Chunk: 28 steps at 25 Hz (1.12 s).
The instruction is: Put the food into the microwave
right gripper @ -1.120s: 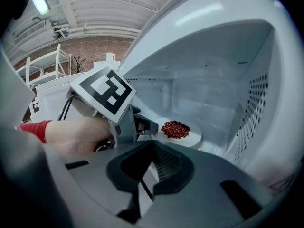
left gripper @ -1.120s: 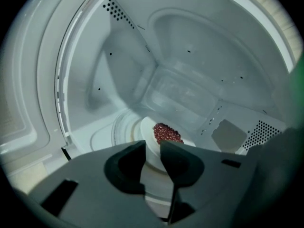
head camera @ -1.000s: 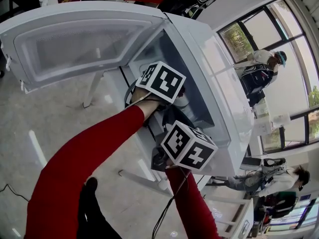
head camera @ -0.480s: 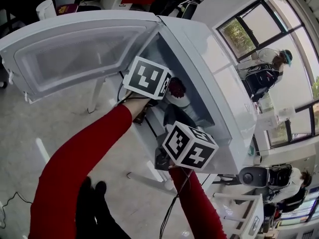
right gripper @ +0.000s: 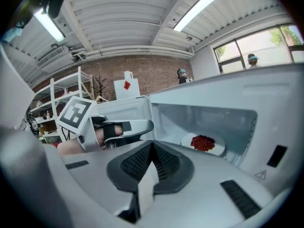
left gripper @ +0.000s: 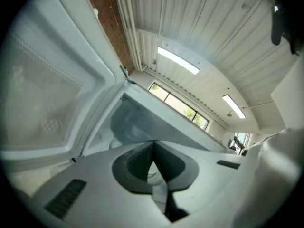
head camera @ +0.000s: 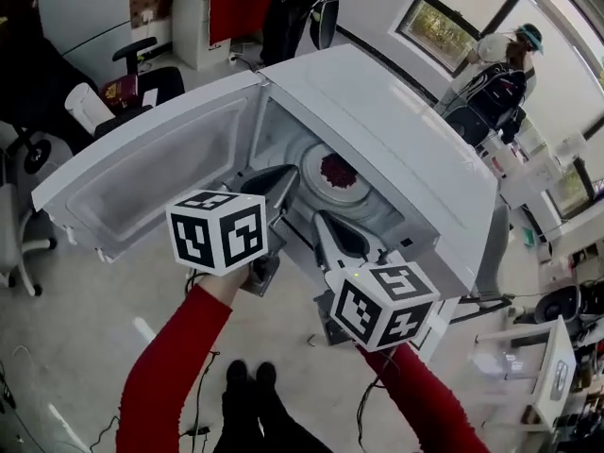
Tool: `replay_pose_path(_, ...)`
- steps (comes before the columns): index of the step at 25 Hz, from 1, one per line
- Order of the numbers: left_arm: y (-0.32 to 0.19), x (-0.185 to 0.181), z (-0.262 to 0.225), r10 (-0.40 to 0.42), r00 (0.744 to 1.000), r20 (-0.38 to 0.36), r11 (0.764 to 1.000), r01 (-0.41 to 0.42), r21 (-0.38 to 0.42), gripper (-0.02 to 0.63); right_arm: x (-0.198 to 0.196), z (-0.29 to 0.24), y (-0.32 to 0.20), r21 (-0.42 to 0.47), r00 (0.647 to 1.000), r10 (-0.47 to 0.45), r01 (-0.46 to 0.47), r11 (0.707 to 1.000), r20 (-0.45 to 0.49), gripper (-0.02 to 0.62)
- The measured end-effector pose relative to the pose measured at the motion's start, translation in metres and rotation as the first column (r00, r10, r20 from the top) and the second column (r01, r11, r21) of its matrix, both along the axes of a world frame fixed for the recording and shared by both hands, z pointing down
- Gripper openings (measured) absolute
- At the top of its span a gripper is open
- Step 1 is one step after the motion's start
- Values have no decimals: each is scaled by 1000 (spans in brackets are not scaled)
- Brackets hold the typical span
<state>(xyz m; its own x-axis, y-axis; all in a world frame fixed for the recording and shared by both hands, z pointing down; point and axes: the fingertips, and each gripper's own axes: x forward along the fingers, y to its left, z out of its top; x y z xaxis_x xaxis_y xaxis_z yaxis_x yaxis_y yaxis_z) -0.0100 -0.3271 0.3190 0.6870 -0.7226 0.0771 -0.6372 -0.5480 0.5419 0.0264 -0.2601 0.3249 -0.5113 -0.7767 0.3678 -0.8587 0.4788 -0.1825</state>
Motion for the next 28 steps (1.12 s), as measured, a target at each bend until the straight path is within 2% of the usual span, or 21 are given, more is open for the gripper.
replay_pose_path(3, 42, -2, -17, 23, 1000, -15, 1000, -22, 16, 11, -1, -27, 35, 51, 998, -58, 56, 997, 36, 14)
replay_pose_path(6, 80, -14, -24, 8, 997, -83, 1000, -8, 9, 11, -5, -46, 65, 91, 992, -117, 113, 989, 42, 14)
replay_pose_path(9, 107, -19, -30, -6, 990, -143, 1000, 3, -20, 11, -3, -57, 86, 81, 985, -152, 146, 986, 84, 14)
replay_pose_path(11, 124, -17, -32, 1, 988, -156, 999, -6, -32, 11, 2, -59, 98, 67, 981, -157, 150, 986, 112, 12)
replay_pose_path(24, 198, 12, -49, 106, 989, -103, 994, -107, -8, 11, 31, -62, 149, 78, 979, -125, 114, 990, 163, 12)
replay_pose_path(28, 215, 21, -54, 136, 989, -54, 991, -136, 16, 10, 41, -66, 158, 92, 976, -107, 91, 992, 188, 14)
